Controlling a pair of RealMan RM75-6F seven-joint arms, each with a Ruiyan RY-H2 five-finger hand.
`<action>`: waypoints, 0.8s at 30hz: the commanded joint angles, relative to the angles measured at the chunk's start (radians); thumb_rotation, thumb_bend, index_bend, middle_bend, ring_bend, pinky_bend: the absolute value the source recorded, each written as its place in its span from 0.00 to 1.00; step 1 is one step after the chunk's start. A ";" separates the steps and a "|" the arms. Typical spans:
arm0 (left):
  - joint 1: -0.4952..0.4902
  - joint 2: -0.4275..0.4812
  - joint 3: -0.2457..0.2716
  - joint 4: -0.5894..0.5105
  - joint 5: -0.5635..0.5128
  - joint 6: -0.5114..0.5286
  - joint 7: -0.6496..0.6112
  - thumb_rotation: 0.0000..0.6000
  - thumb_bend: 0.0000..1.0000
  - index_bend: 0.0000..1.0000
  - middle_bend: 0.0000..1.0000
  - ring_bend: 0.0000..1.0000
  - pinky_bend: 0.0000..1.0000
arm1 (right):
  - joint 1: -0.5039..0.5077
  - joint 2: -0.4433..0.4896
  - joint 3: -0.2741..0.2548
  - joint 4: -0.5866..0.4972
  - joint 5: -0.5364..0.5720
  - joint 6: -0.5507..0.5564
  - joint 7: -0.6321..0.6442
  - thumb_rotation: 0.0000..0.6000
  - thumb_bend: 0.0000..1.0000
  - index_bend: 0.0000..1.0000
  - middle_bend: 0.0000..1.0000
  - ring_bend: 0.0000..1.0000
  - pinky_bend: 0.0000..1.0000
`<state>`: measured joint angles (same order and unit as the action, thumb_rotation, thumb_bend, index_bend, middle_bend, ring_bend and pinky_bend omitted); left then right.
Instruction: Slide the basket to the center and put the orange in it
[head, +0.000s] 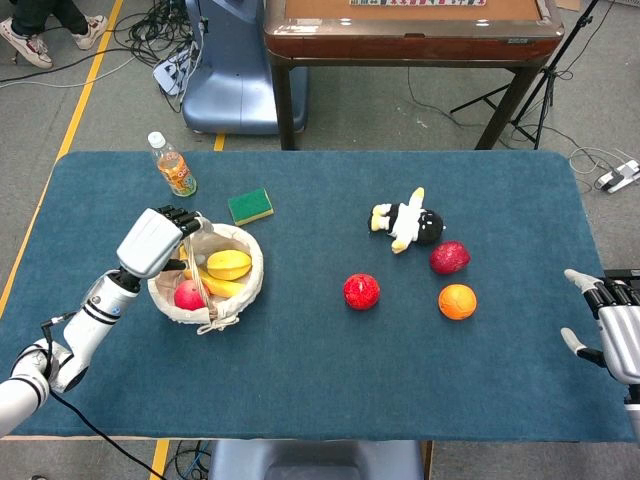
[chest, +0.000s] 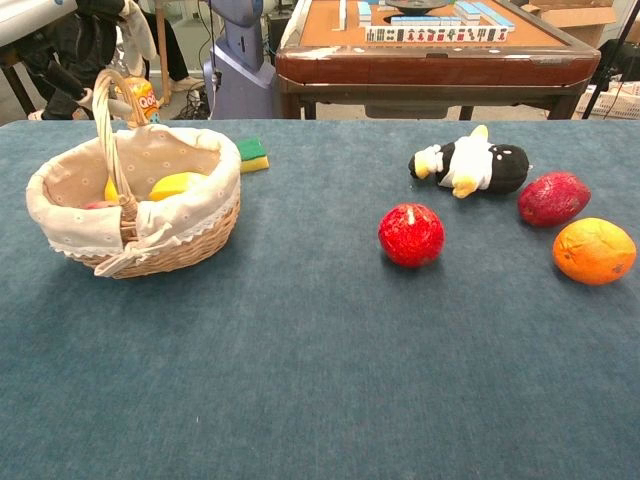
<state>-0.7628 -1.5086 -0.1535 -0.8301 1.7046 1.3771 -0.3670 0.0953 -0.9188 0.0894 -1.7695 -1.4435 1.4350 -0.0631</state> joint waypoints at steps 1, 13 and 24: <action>-0.017 -0.037 0.003 0.055 -0.003 0.022 -0.020 1.00 0.11 0.62 0.58 0.62 0.68 | 0.002 -0.003 -0.001 0.005 0.002 -0.005 0.005 1.00 0.22 0.19 0.25 0.19 0.26; -0.052 -0.070 -0.028 0.101 -0.042 0.092 -0.028 1.00 0.11 0.72 0.68 0.70 0.75 | -0.004 -0.006 -0.004 0.019 0.007 -0.002 0.021 1.00 0.21 0.19 0.26 0.19 0.26; -0.101 -0.079 -0.068 0.004 -0.073 0.102 0.079 1.00 0.11 0.70 0.68 0.68 0.75 | -0.006 -0.009 -0.009 0.024 -0.006 0.002 0.026 1.00 0.21 0.19 0.26 0.19 0.26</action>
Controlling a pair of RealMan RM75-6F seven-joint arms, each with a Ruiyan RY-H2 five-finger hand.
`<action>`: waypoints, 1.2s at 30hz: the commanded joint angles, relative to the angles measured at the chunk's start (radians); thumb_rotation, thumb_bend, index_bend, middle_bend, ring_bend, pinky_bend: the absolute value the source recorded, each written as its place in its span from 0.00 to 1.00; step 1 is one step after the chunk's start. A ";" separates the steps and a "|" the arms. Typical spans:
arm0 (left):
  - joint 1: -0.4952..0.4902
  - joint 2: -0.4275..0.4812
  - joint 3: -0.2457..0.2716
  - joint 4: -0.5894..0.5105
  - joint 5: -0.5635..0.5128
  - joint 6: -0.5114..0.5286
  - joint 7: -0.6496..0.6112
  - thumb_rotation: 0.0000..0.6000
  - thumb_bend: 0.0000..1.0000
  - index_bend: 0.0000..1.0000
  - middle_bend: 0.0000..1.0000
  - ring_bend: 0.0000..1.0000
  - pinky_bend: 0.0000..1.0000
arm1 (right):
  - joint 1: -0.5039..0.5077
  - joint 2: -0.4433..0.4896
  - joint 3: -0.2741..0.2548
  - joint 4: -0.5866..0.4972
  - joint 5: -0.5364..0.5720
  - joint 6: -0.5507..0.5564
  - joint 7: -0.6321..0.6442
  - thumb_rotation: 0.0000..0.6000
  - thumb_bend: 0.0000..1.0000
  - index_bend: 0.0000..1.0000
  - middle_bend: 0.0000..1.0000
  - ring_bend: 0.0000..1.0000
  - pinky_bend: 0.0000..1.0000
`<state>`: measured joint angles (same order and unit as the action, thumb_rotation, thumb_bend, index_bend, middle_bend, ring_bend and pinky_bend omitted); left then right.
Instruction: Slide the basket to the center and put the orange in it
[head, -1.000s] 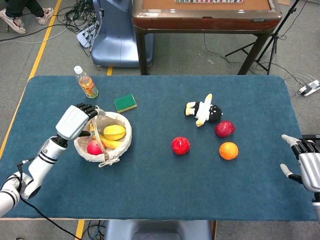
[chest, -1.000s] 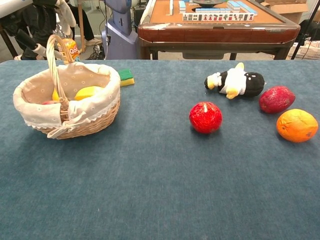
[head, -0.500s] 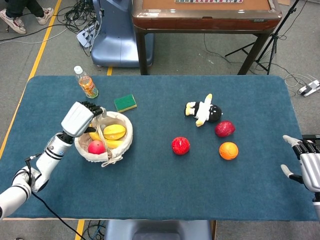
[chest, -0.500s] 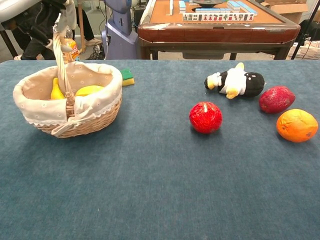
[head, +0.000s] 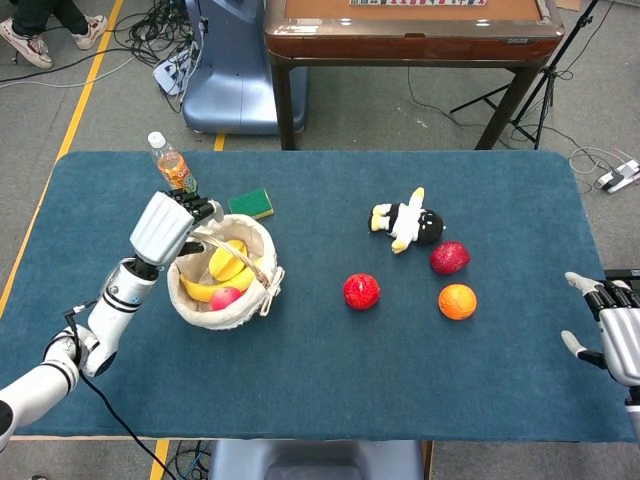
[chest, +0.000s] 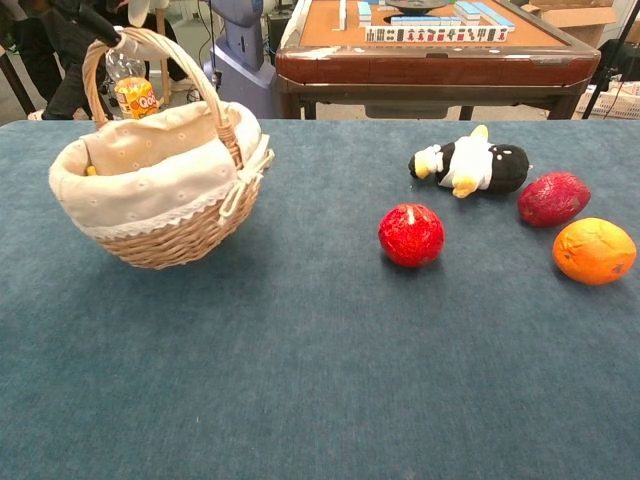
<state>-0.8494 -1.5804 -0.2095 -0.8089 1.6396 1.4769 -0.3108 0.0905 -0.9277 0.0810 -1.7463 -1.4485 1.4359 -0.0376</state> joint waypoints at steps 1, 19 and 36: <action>-0.022 -0.012 -0.018 -0.026 -0.012 0.001 0.034 1.00 0.11 0.70 0.68 0.68 0.76 | -0.002 0.001 -0.002 0.001 -0.003 0.003 0.002 1.00 0.21 0.19 0.26 0.19 0.26; -0.118 -0.109 -0.047 -0.051 -0.042 -0.043 0.168 1.00 0.11 0.68 0.68 0.68 0.76 | -0.038 0.005 -0.015 0.028 -0.011 0.041 0.044 1.00 0.21 0.19 0.26 0.20 0.26; -0.195 -0.203 -0.055 -0.032 -0.068 -0.115 0.255 1.00 0.11 0.66 0.67 0.67 0.76 | -0.067 0.006 -0.022 0.055 -0.006 0.063 0.080 1.00 0.21 0.19 0.26 0.20 0.26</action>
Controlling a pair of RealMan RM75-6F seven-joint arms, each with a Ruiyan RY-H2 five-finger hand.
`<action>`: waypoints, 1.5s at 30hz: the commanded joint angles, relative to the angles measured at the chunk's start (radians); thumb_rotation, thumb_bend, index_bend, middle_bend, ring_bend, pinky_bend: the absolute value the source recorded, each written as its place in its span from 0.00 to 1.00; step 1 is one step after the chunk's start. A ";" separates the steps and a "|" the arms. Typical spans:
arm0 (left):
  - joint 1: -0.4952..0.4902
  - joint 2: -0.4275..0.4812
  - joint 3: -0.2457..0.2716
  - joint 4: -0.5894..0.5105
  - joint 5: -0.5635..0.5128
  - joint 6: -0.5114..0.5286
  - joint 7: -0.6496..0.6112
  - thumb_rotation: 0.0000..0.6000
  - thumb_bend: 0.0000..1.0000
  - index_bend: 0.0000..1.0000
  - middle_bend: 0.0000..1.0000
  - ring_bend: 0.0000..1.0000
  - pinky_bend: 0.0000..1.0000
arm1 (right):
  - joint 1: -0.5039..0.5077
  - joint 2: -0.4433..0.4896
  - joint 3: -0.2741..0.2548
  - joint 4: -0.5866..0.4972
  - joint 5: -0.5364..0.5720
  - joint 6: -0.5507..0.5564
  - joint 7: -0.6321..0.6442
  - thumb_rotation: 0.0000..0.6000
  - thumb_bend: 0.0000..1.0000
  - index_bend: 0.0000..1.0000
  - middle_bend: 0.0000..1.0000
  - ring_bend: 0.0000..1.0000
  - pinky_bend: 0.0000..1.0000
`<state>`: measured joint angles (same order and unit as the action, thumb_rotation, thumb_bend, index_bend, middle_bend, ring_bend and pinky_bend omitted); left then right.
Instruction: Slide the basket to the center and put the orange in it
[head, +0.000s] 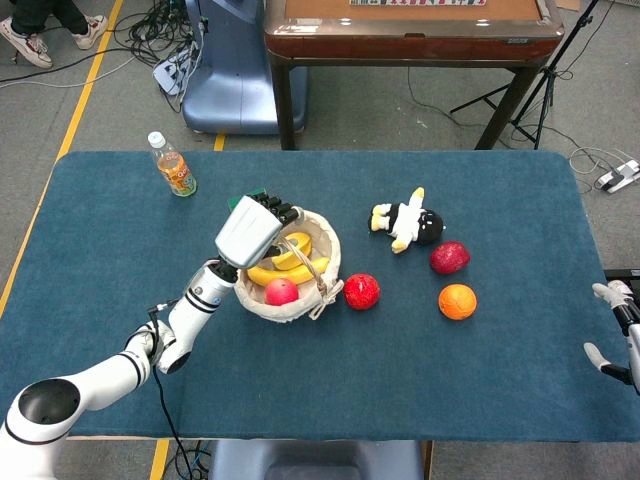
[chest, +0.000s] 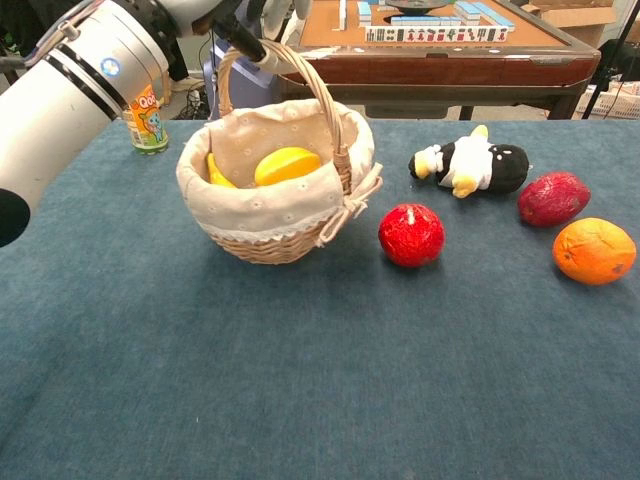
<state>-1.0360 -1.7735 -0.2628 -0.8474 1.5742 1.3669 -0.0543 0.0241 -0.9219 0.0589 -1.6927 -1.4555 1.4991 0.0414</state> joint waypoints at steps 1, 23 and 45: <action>-0.011 -0.014 -0.003 0.008 -0.003 -0.006 -0.001 1.00 0.11 0.66 0.67 0.67 0.76 | -0.001 0.000 0.000 0.002 0.001 0.000 0.002 1.00 0.21 0.19 0.26 0.20 0.26; -0.008 -0.035 -0.005 -0.073 -0.099 -0.117 0.185 1.00 0.11 0.34 0.47 0.48 0.64 | -0.014 -0.005 -0.002 0.030 0.000 0.000 0.032 1.00 0.21 0.19 0.26 0.20 0.26; 0.213 0.325 -0.008 -0.683 -0.365 -0.153 0.567 1.00 0.11 0.00 0.06 0.13 0.27 | 0.043 0.012 -0.009 -0.009 -0.063 -0.070 -0.026 1.00 0.21 0.19 0.26 0.20 0.27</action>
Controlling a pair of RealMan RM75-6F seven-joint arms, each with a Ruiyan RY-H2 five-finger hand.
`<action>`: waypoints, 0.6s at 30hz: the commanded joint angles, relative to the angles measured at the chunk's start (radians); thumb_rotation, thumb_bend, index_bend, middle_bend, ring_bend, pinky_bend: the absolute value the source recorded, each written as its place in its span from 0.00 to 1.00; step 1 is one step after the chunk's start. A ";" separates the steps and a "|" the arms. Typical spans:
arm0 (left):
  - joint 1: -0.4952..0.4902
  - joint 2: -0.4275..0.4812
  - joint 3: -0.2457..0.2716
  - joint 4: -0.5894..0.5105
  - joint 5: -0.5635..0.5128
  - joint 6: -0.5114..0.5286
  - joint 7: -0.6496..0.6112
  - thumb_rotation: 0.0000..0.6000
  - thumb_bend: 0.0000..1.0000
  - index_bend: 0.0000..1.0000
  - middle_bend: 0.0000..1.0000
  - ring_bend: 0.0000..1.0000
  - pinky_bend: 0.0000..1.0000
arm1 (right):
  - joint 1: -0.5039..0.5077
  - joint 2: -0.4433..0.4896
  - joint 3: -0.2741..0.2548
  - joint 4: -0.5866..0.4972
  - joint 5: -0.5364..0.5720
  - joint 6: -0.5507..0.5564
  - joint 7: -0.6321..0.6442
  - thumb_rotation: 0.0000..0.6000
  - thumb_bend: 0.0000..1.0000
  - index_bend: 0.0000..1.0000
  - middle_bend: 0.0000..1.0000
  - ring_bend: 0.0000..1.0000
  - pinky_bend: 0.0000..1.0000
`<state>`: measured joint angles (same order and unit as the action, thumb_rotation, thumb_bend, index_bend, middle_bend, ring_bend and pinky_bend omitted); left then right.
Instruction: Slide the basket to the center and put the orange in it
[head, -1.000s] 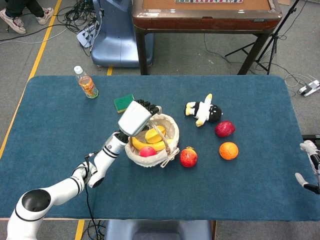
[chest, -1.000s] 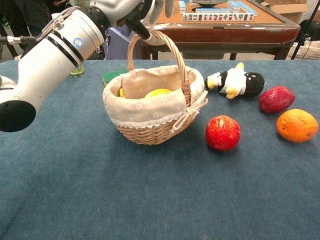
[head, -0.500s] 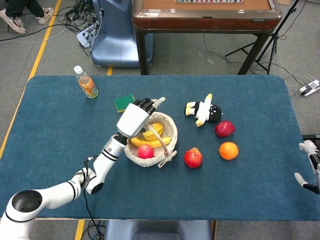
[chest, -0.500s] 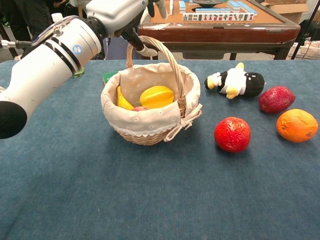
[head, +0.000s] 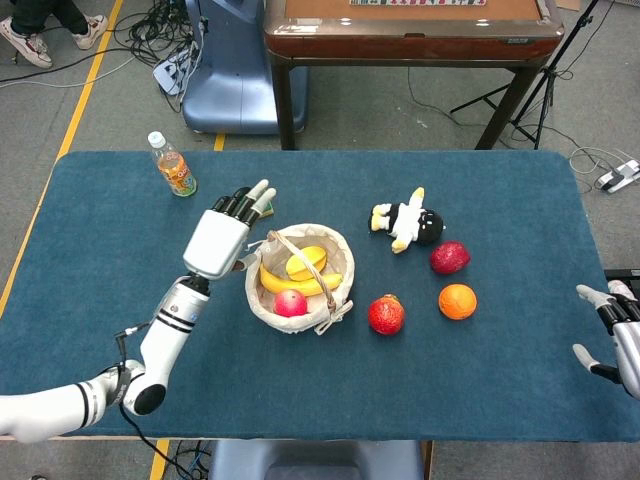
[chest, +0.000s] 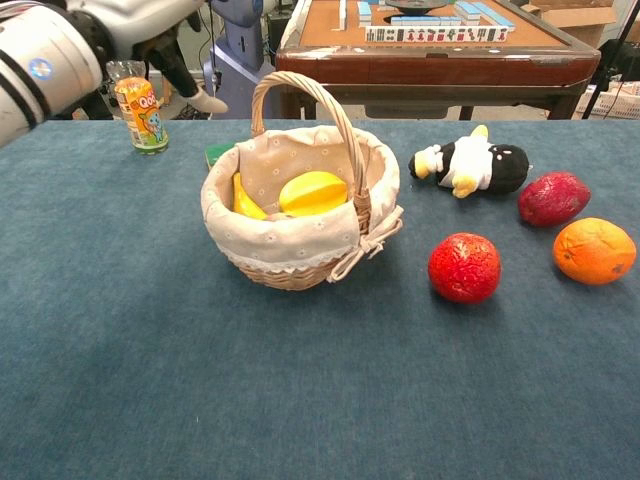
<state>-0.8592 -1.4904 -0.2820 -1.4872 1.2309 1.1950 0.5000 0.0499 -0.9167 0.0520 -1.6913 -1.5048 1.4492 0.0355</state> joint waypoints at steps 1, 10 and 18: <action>0.048 0.057 0.014 -0.058 -0.026 0.025 0.016 1.00 0.11 0.00 0.06 0.13 0.27 | 0.027 0.009 -0.003 -0.015 -0.020 -0.032 -0.031 1.00 0.21 0.19 0.26 0.20 0.27; 0.153 0.169 0.058 -0.137 -0.012 0.100 0.011 1.00 0.11 0.00 0.06 0.13 0.27 | 0.152 0.004 0.001 -0.037 -0.060 -0.200 -0.146 1.00 0.11 0.19 0.26 0.20 0.27; 0.234 0.239 0.090 -0.165 0.004 0.152 -0.006 1.00 0.11 0.00 0.06 0.13 0.27 | 0.269 -0.085 0.022 0.016 -0.015 -0.358 -0.251 1.00 0.09 0.19 0.24 0.20 0.27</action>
<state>-0.6360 -1.2594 -0.1985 -1.6459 1.2329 1.3379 0.4952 0.2866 -0.9699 0.0655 -1.6983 -1.5367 1.1272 -0.1805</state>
